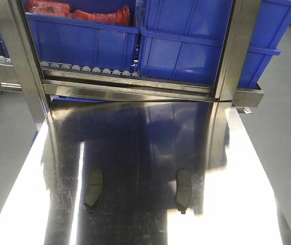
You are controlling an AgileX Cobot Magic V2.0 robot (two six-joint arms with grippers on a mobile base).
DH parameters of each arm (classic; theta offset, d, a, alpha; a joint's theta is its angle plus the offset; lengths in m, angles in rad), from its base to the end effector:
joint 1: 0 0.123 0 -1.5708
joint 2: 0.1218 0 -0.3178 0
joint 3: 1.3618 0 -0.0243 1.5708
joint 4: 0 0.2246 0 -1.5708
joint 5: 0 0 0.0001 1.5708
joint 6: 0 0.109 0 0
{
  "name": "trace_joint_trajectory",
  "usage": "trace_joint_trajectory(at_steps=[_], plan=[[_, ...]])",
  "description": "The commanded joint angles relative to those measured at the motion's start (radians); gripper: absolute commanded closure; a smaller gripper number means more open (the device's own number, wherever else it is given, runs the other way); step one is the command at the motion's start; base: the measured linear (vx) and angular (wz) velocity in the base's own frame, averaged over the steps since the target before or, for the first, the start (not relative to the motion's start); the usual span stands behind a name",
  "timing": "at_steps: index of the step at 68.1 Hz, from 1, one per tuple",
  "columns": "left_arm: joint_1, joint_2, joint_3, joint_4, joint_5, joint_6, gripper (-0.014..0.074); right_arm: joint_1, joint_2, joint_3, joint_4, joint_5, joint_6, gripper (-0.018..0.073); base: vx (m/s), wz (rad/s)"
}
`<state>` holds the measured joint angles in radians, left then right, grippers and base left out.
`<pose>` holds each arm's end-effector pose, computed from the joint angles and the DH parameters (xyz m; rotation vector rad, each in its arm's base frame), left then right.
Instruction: Move and align brake pads A on conveyor
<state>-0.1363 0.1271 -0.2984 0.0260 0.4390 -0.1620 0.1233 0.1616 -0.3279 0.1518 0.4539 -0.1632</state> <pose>0.0102 -0.0002 0.2625 -0.0100 1.7550 -0.1909 0.0119 0.0088 0.2705 -0.1803 1.7588 0.1287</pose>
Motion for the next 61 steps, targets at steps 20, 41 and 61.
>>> trace_joint_trajectory(at_steps=[20, 41, 61], plan=[[-0.001, 0.015, -0.026, -0.002, -0.077, -0.002, 0.0245, -0.004, 0.014, -0.027, 0.000, -0.074, -0.007, 0.0127, 0.00, 0.00], [-0.001, 0.015, -0.026, -0.002, -0.078, -0.002, 0.0245, -0.004, 0.014, -0.027, 0.000, -0.074, -0.007, 0.0127, 0.00, 0.00], [-0.001, 0.015, -0.026, -0.003, -0.094, -0.015, 0.0245, -0.004, 0.014, -0.027, 0.000, -0.074, -0.007, 0.0127, 0.00, 0.00]])
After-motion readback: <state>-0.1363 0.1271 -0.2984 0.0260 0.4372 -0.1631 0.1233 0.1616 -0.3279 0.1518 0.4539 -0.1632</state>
